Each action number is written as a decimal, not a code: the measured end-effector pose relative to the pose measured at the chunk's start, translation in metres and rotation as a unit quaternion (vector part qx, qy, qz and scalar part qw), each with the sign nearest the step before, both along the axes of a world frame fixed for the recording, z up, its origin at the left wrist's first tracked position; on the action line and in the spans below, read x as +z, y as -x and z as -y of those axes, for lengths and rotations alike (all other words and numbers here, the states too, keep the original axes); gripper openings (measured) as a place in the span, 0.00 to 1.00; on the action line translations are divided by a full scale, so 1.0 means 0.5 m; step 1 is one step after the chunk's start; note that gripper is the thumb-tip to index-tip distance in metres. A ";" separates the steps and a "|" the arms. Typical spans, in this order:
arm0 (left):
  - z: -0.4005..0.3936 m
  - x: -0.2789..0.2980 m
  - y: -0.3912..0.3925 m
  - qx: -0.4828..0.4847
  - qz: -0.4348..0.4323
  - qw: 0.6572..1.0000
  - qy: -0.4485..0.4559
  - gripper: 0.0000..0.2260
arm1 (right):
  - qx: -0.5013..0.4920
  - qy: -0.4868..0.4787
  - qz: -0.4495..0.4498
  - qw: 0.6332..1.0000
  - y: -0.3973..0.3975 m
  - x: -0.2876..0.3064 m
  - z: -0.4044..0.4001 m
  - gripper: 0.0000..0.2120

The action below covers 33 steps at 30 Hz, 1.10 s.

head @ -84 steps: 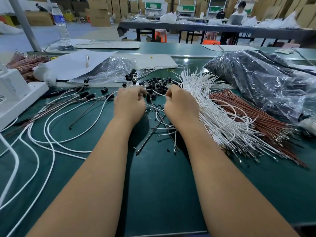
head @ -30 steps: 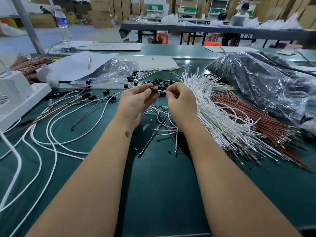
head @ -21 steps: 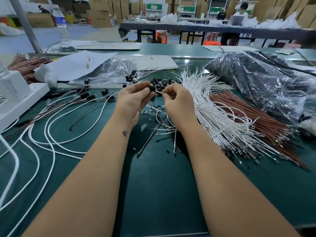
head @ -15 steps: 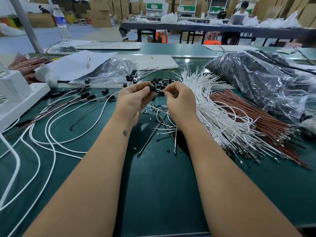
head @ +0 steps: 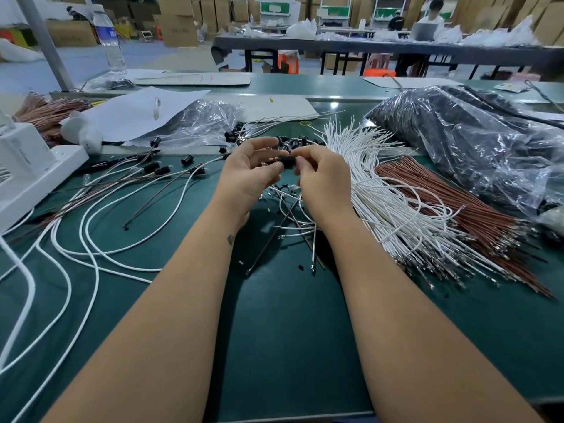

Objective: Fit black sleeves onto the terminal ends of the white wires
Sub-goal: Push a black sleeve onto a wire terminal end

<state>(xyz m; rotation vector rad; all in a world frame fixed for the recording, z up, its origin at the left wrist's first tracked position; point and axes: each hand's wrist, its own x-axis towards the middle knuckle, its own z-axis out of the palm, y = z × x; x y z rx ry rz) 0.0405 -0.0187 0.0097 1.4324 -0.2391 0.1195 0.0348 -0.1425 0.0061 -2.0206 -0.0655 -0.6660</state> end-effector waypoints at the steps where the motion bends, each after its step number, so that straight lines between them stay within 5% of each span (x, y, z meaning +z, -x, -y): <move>1: 0.000 0.000 0.000 0.005 0.001 1.000 -0.007 0.14 | 0.007 0.002 0.001 1.000 0.002 0.000 -0.001 0.10; 15: -0.001 -0.009 -0.007 0.119 0.122 0.966 -0.193 0.08 | 0.036 0.037 -0.011 0.999 0.009 0.001 -0.005 0.05; 22: -0.013 -0.004 -0.005 0.151 0.129 0.951 -0.235 0.05 | 0.019 0.140 0.008 0.990 0.016 0.002 -0.008 0.04; 26: -0.033 -0.005 -0.019 0.312 0.101 0.883 -0.335 0.08 | -0.107 0.266 0.029 0.958 0.014 0.004 0.005 0.05; 30: -0.070 0.002 -0.018 0.432 0.020 0.794 -0.427 0.10 | -0.187 0.284 0.033 0.940 0.014 0.005 0.019 0.04; 33: -0.053 -0.002 -0.004 0.409 0.117 0.769 -0.478 0.10 | -0.160 0.265 0.037 0.950 0.012 0.008 0.017 0.05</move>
